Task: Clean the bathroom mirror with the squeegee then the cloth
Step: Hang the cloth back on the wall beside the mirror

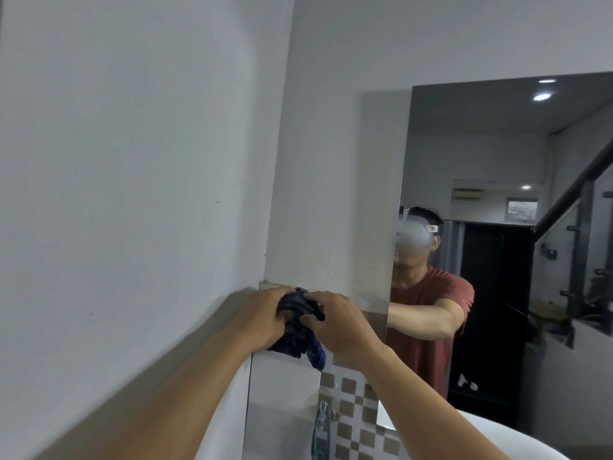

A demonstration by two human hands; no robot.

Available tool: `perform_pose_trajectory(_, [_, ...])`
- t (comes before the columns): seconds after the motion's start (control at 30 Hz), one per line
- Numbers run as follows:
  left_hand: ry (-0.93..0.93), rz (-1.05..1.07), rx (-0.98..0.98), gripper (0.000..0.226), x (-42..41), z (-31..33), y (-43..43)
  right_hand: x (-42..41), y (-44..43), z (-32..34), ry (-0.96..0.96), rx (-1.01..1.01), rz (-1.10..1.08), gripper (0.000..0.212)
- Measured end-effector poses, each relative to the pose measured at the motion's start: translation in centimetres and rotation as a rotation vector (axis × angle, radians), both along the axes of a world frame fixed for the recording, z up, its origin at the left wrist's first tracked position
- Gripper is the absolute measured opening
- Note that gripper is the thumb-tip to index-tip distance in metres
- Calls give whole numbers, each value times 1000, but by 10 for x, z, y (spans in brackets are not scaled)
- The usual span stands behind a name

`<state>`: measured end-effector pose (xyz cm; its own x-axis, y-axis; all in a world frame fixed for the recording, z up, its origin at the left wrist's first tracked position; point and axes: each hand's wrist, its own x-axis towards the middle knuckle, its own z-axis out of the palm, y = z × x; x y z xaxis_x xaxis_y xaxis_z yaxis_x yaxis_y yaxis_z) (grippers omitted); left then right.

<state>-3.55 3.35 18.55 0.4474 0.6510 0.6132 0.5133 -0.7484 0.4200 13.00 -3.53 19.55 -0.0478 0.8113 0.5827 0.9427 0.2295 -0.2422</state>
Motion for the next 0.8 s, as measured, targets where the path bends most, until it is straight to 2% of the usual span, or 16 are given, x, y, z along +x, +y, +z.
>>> perform_pose_trajectory(0.13, [12, 13, -22, 46, -2, 2, 2, 0, 1, 0, 43, -35, 13, 27])
perform_pose_trajectory(0.33, [-27, 12, -103, 42, 1, 1, 1, 2, 3, 0, 64, -52, 15, 38])
perform_pose_trajectory(0.5, [10, 53, -115, 35, 2, 5, 3, 6, 9, 5, 118, -140, 18, 38])
perform_pose_trajectory(0.67, [85, 97, -192, 32, 3, 14, 3, 4, 11, 17, 50, -242, -14, 36])
perform_pose_trajectory(0.8, [75, 176, -6, 22, 3, 4, -1, -2, 2, 11, 18, -169, -38, 34])
